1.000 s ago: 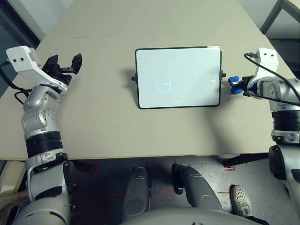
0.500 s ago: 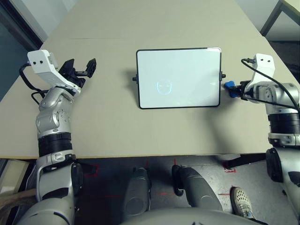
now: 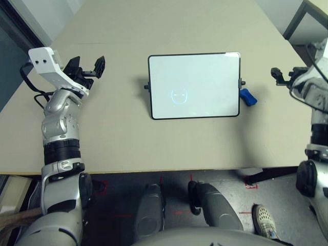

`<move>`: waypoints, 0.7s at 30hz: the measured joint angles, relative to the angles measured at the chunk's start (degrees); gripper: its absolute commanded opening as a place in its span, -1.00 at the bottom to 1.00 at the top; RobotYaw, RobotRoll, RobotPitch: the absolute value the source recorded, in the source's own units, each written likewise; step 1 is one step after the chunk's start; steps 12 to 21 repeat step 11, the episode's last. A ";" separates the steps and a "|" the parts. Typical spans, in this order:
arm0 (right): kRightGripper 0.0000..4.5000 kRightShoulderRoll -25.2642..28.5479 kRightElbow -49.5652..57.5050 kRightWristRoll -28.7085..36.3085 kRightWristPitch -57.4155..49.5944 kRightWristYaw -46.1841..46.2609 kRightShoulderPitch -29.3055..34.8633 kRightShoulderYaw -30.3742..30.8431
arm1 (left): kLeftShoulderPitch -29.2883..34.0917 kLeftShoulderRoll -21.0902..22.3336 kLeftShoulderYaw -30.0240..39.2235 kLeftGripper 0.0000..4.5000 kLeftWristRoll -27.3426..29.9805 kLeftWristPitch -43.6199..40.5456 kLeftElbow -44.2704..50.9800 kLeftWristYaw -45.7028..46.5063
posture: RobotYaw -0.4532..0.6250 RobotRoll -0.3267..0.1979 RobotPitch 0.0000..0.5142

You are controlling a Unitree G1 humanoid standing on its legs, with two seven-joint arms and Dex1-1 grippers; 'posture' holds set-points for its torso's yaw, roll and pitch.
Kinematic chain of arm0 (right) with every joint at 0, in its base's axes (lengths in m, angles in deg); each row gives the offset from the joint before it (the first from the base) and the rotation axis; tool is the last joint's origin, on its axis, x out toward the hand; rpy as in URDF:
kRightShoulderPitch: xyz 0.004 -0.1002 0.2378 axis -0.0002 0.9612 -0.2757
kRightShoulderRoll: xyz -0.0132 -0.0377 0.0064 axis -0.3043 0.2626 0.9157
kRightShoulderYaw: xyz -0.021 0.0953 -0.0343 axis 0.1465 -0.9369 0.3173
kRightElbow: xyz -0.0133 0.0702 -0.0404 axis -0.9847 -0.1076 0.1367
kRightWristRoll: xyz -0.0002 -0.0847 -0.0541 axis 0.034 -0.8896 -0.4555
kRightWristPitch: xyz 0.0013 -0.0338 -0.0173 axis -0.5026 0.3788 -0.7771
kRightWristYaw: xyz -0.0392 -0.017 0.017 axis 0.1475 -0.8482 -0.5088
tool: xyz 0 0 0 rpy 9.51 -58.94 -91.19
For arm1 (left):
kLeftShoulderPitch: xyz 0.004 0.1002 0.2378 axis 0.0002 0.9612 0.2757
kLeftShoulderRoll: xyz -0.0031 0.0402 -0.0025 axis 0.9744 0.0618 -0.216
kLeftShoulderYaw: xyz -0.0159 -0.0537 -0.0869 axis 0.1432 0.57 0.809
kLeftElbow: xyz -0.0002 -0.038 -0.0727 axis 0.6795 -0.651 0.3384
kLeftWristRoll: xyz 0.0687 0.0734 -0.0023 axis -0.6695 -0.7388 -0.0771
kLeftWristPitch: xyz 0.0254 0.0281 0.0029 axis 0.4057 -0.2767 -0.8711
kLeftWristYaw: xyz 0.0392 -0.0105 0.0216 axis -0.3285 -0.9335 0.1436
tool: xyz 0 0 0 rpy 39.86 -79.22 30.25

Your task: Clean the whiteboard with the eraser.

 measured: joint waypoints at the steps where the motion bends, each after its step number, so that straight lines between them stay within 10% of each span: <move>1: 0.98 -0.13 -3.55 0.04 4.40 -0.10 -0.06 -0.05 | 0.50 0.01 0.22 1.00 -0.19 0.66 -0.21 0.85 | -0.20 0.25 -0.39; 11: 0.98 -1.81 -27.98 2.05 30.08 0.11 -3.78 -1.15 | 3.70 1.76 2.73 1.00 -1.04 4.54 -4.60 4.30 | -0.17 0.25 -0.44; 21: 0.98 -1.81 -27.98 2.05 30.08 0.11 -3.78 -1.15 | 3.70 1.76 2.73 1.00 -1.04 4.54 -4.60 4.30 | -0.17 0.25 -0.44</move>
